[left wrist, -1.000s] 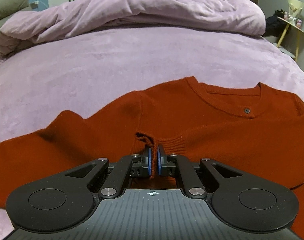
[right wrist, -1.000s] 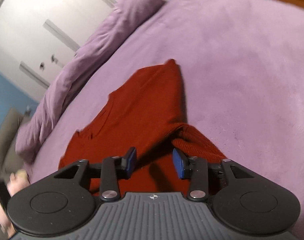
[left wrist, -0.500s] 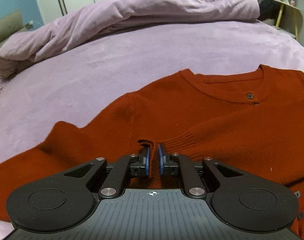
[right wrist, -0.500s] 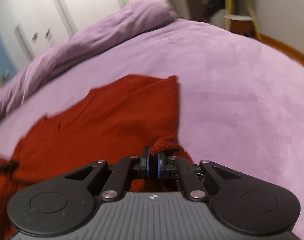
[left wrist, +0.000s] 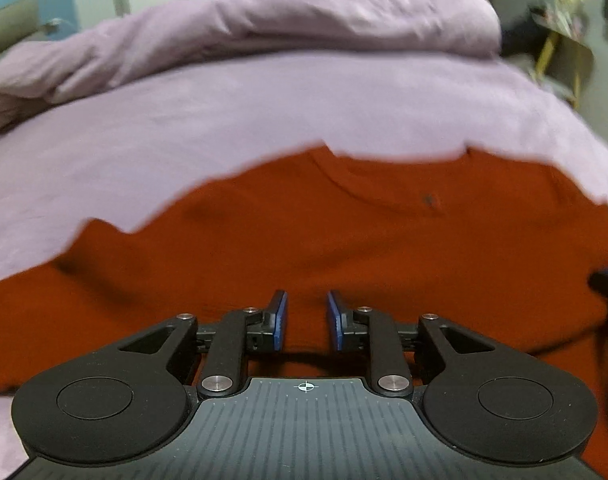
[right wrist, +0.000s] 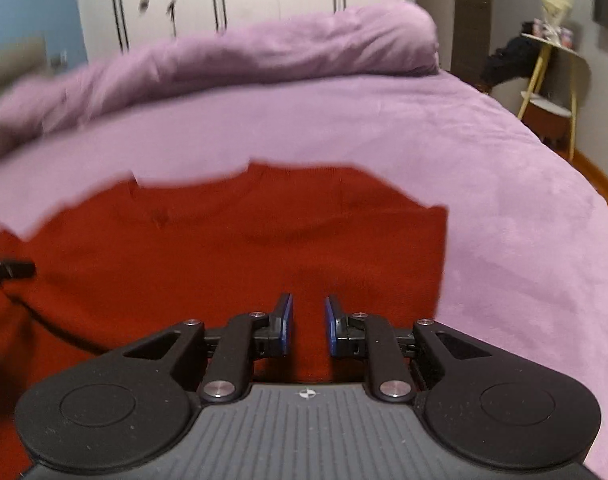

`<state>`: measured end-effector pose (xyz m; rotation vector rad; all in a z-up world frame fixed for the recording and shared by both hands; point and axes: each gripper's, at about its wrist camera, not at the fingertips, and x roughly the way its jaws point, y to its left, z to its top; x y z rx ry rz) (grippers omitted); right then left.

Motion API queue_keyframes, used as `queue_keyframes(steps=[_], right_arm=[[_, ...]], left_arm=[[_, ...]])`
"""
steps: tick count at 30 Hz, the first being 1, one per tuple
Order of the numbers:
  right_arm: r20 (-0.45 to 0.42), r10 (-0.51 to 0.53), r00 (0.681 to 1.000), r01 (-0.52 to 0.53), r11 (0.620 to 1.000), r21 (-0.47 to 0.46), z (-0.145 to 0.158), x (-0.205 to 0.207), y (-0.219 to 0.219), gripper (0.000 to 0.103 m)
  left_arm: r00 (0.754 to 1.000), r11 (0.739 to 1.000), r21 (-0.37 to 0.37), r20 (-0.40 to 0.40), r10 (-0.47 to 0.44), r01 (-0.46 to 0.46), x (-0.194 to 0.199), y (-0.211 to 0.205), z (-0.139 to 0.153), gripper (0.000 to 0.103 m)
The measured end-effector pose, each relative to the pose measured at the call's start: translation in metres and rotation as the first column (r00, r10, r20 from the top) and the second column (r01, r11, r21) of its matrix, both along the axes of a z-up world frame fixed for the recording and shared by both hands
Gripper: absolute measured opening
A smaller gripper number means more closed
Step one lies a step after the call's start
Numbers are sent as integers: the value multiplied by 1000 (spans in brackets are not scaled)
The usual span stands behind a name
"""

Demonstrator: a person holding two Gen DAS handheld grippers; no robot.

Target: Fold small clothes

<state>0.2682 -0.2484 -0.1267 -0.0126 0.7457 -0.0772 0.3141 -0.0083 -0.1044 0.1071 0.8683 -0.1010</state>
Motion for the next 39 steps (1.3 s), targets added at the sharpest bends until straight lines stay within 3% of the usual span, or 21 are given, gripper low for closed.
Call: queue_keyframes(steps=[3,8,15,18,21,23,25,28,31,32,33,36,39], right_arm=[[55,14,998,-11,998,-56,-7,-9,-10,8],[65,-16,998,23,994,-104,-6,-18,-22,6],[25,-24,999,27,990,-137,-2,-11,-16,7],[-23,-35,999,31,988,-154,7,-11,-7,10],[-27,-38,999,36,996,-83,22,-31,2,15],[-18,-26,999,27,999,23,29,-54,6,20],[-12,-19,1000,20,991,132,32,-80,10,23],[-24,-17,1000,22,972,236,26,-107,16,29],[-69,5,998,14,964,265,20,-111,23,30],[-70,11,997,8,966,258,20,-110,26,29],[-69,14,997,4,967,254,21,-108,29,29],[-70,12,998,8,959,284,24,-102,33,29],[-78,7,997,17,953,302,23,-98,37,29]], left_arm=[[999,999,54,44,-9,6,2,-5,-11,31],[999,1000,21,33,10,-11,2,3,-9,36],[998,998,-15,-3,55,-55,-5,19,-5,43],[996,996,11,-3,90,-90,-10,32,-2,43],[991,991,6,-21,136,-136,-23,57,4,51],[983,982,-69,-69,170,-175,-37,88,8,50],[964,950,-177,-112,240,-257,-58,130,10,53],[908,847,-326,-148,392,-419,-93,207,9,59],[814,731,-365,-176,554,-576,-116,281,-2,58],[774,676,-393,-185,606,-623,-122,308,-8,53],[749,627,-439,-188,636,-643,-126,327,-13,50],[678,413,-637,-242,695,-651,-132,383,-31,46],[608,271,-716,-264,749,-644,-128,418,-45,44]])
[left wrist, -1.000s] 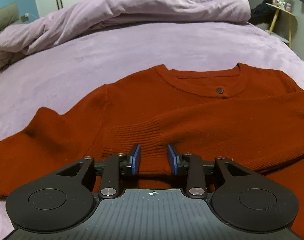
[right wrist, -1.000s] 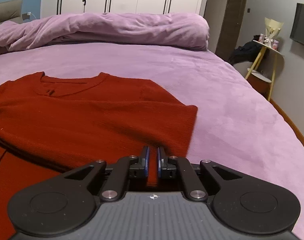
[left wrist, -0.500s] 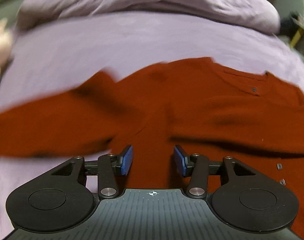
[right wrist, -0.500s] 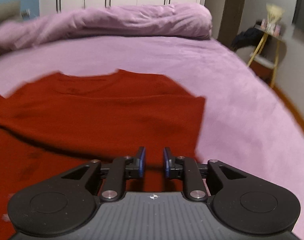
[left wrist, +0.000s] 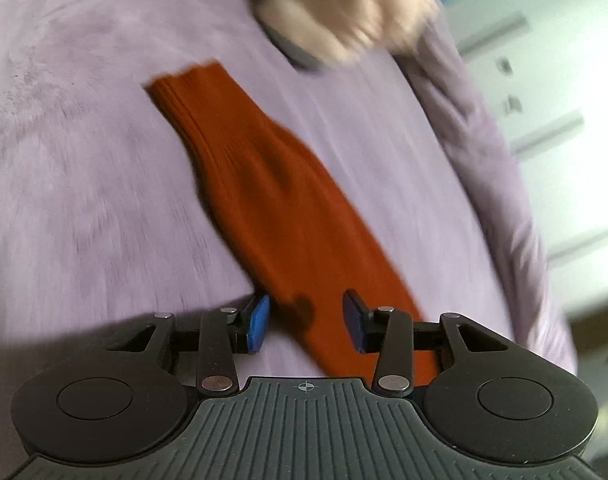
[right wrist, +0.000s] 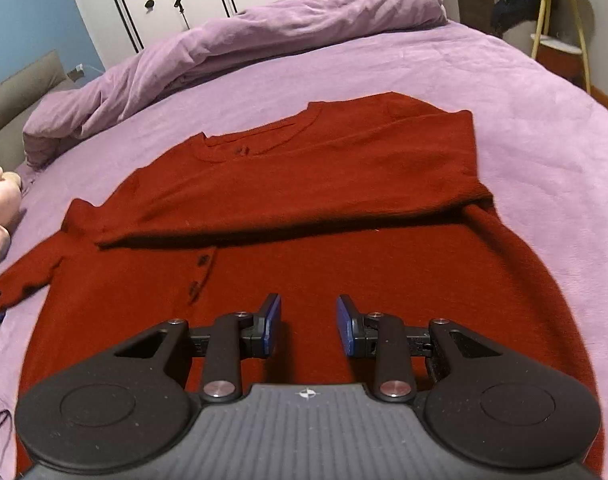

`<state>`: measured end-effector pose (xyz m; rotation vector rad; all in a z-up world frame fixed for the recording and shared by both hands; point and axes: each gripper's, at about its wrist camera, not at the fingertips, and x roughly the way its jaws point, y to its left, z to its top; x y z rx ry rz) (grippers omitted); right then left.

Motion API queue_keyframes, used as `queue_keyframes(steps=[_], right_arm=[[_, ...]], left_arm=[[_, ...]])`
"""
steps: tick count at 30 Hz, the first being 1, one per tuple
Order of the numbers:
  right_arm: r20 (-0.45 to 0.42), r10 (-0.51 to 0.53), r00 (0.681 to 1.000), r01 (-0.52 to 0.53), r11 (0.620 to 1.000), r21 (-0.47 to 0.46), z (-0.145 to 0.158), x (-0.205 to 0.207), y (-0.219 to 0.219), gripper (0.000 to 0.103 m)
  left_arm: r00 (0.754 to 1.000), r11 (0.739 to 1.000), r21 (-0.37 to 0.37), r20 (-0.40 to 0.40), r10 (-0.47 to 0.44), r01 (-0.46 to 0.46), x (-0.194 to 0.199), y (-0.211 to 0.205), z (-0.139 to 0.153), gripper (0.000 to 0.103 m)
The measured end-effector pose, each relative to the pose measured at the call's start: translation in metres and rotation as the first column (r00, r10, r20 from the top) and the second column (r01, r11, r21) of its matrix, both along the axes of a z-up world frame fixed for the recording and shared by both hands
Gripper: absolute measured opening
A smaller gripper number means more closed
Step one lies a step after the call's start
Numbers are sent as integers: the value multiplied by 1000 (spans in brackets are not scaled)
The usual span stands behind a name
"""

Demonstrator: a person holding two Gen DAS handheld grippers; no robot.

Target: Fold small clothes

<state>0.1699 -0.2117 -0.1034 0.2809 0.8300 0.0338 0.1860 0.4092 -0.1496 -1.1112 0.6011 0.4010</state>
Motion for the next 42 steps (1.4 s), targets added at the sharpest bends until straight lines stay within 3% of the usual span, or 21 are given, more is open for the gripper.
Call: queue_keyframes(steps=[2,4,8,9,11,14,16,18,21,23,25,26,28,32,33,35,40,42], right_arm=[[-9,5,1000,-5,1000,-3,-1,1,2,29],[-18,6,1000,-7,1000,-17,-3,2,4,29],[-21,7,1000,-7,1000,-24,-3,4,6,29],[-19,7,1000,-7,1000,-24,-3,4,6,29],[-15,3,1000,-3,1000,-24,-2,6,5,29],[0,-14,1000,14,1000,-15,0,5,1,29],[7,-27,1000,27,1000,-7,1,4,-3,29],[18,-38,999,38,999,4,3,2,-6,29],[37,-46,998,45,999,27,8,0,-10,29],[42,-41,998,39,998,47,9,-1,-11,29],[40,-19,999,16,998,66,11,1,-11,29],[36,-1,999,-2,997,74,12,3,-10,29],[36,40,999,-44,992,117,13,10,-9,29],[65,85,994,-97,973,208,16,32,-1,31],[64,85,994,-97,967,235,15,42,1,32],[42,63,997,-73,949,307,10,62,4,46],[-57,-71,996,89,892,443,-14,94,-3,47],[-60,-79,995,98,876,472,-21,100,-6,48]], left_arm=[[997,994,-87,40,69,-65,2,19,-11,31],[993,987,-129,49,106,-99,4,32,-21,14],[993,984,-151,61,104,-94,2,40,-27,10],[995,991,-107,47,89,-84,1,36,-22,10],[1000,998,61,-4,29,-29,8,22,-1,8],[994,958,265,-5,-112,109,26,-22,42,8],[969,896,384,15,-246,222,41,-72,73,8],[913,797,502,36,-406,334,54,-134,104,8],[765,619,604,22,-643,503,61,-240,122,9],[665,505,620,-37,-746,601,65,-303,114,20],[619,450,595,-103,-779,666,63,-345,93,32],[616,444,572,-141,-775,690,62,-358,80,34],[640,475,523,-190,-745,708,61,-361,60,32],[741,579,500,-222,-634,644,40,-330,49,36],[757,590,505,-227,-613,630,36,-321,49,39],[784,607,516,-245,-571,604,29,-303,53,49],[798,622,510,-280,-533,595,26,-274,52,49],[798,625,507,-268,-540,594,28,-275,53,49]])
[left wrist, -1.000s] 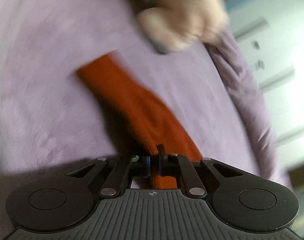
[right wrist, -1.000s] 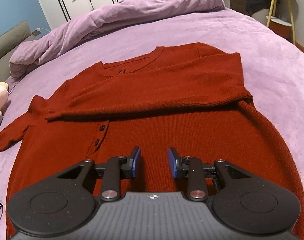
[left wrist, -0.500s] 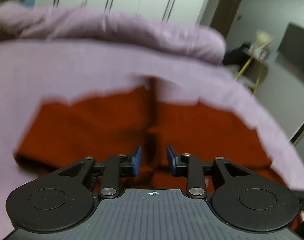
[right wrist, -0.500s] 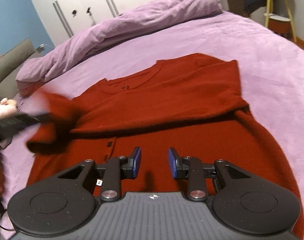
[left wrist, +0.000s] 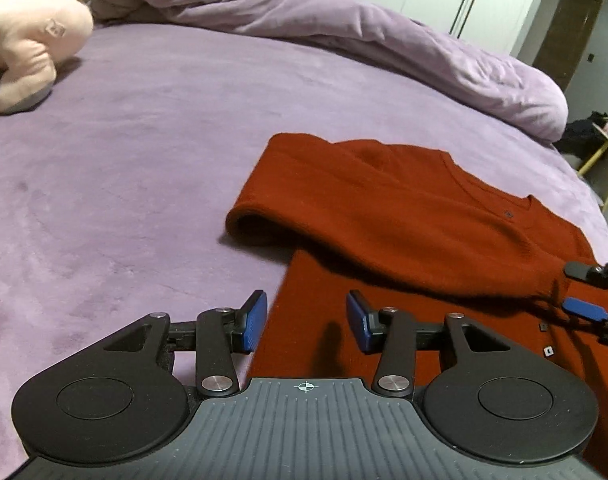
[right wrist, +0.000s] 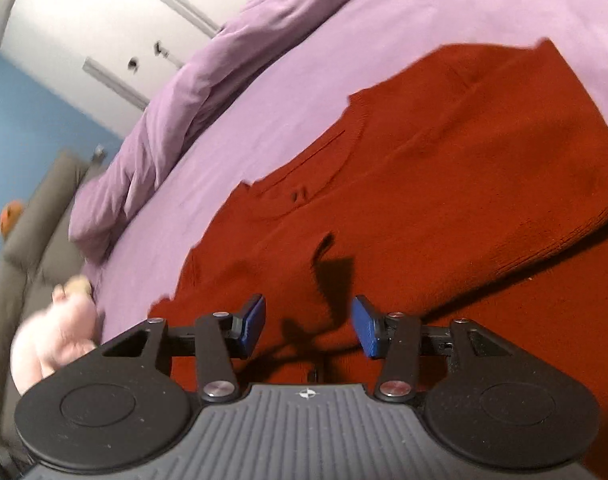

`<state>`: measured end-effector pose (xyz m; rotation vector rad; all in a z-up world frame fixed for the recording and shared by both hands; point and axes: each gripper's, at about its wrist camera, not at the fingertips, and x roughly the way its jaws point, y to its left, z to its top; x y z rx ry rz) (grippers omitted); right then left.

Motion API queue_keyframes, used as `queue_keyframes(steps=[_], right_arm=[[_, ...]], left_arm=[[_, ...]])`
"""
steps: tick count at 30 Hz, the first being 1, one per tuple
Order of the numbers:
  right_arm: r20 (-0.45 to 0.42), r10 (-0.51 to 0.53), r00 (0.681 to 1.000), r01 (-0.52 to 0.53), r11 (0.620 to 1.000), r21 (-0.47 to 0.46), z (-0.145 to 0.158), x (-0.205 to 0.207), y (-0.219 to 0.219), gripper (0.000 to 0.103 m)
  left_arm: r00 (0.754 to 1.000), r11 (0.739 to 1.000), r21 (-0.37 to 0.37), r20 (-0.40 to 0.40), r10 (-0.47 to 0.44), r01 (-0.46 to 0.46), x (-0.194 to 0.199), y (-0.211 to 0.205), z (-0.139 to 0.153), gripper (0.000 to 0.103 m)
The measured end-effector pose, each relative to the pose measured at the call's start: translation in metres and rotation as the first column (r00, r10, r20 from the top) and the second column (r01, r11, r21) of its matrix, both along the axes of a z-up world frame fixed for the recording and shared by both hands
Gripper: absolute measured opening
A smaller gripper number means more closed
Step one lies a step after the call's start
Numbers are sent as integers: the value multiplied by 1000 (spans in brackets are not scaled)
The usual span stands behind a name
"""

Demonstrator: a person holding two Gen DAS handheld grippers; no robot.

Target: Fold small clothes

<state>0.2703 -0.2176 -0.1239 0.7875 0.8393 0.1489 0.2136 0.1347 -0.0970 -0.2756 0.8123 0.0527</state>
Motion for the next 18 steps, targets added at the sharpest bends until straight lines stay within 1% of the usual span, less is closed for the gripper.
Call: queue_keyframes(steps=[3,4,5,6,7,9,10,12,14,15,16,18], right_arm=[[-8,58,998,-58,998,15,-8,13,7,46],[1,75,997,-75,997,9,-8,16,11,41],[11,95,995,-95,995,-4,-8,20,14,24],[9,117,993,-116,993,-31,-4,25,18,13],[23,121,992,-119,990,-77,4,26,21,5],[128,124,984,-100,978,-181,30,21,20,5],[172,109,979,-69,972,-224,42,18,15,4],[221,77,972,-2,947,-321,60,10,2,4],[238,52,970,61,894,-445,67,6,-10,4],[229,35,973,80,876,-475,66,7,-20,4],[209,15,978,87,877,-472,62,9,-31,4],[153,9,988,61,895,-442,50,16,-50,4]], left_arm=[[1000,1000,-6,-4,-11,11,1,-3,-2,49],[1000,1000,1,-2,-17,17,4,-5,-4,49],[1000,1000,14,2,-21,21,7,-9,-4,49],[1000,1000,22,5,-22,22,8,-11,-3,49],[1000,999,24,7,-23,23,8,-11,-2,49],[1000,1000,18,6,-19,19,13,-13,0,49],[1000,1000,14,9,-24,23,16,-14,2,49],[999,999,16,15,-36,35,19,-18,4,49],[999,999,36,9,-41,40,24,-24,3,49],[999,998,39,7,-44,44,26,-27,2,49],[999,998,37,5,-50,50,28,-29,2,49],[998,998,31,-4,-62,62,32,-35,0,49]])
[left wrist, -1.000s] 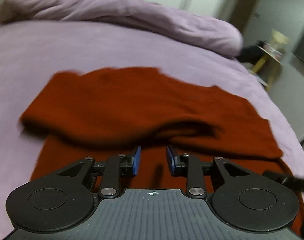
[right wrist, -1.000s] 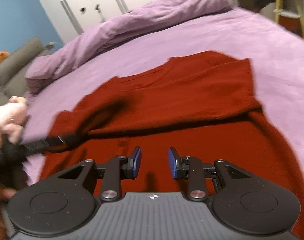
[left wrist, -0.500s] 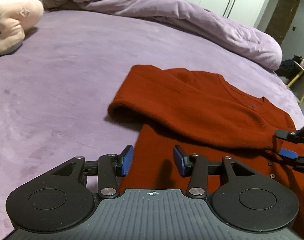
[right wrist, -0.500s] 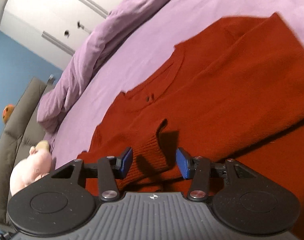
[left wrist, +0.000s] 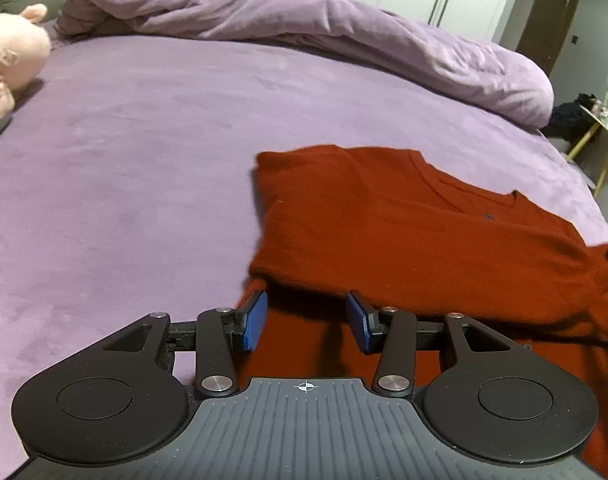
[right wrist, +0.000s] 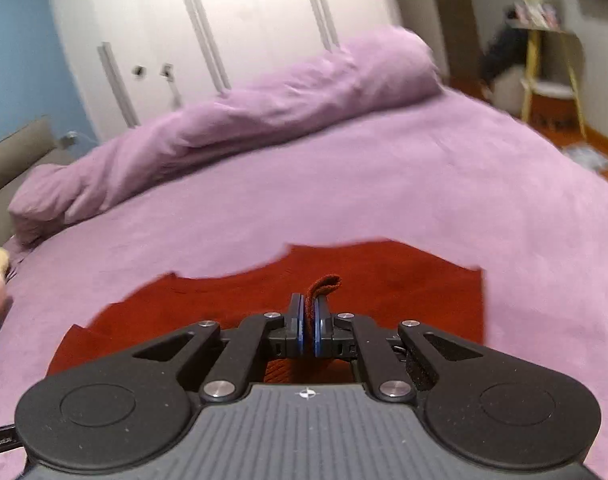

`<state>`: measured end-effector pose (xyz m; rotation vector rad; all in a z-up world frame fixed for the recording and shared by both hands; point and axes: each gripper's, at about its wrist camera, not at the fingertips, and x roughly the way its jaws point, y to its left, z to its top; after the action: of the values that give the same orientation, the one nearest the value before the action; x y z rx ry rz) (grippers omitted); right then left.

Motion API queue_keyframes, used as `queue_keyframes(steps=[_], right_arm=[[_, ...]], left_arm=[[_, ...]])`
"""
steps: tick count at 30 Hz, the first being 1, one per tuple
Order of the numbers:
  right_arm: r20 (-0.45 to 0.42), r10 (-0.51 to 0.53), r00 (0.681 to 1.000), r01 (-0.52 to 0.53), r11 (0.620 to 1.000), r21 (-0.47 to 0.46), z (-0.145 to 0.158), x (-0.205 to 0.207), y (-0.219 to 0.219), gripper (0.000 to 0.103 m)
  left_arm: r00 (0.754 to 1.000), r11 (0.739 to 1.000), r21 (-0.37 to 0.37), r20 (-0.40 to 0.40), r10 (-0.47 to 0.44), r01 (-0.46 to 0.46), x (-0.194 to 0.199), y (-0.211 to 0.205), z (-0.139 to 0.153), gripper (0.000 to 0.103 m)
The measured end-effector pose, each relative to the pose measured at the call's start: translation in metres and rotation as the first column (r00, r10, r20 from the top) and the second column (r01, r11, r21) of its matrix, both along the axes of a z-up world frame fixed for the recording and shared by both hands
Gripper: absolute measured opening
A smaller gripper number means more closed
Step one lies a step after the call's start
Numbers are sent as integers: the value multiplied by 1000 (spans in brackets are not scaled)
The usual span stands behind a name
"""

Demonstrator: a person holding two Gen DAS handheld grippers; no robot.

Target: Fold small clothes

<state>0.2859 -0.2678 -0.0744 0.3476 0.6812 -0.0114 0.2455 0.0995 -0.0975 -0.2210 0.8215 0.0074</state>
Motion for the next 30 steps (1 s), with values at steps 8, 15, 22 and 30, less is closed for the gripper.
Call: queue_keyframes(steps=[8,15,22,30], right_arm=[[-114,-30,993,59,963,262,-45,-20,-43,46],[-99,29,995,-6,976,216,-52,-3,-14,26],[46,-55,997,54,998,34,-19,-14,-17,4],[-50,-183,982,170,965,-198,-28,-6,-29,6]], left_arm=[[999,999,43,-29,-28,29,2,-12,-4,49],[999,998,67,-42,-18,21,9,-17,-3,49],[1000,997,76,-29,-3,5,6,-16,7,49],[1000,995,104,-4,3,-3,11,-16,19,48]])
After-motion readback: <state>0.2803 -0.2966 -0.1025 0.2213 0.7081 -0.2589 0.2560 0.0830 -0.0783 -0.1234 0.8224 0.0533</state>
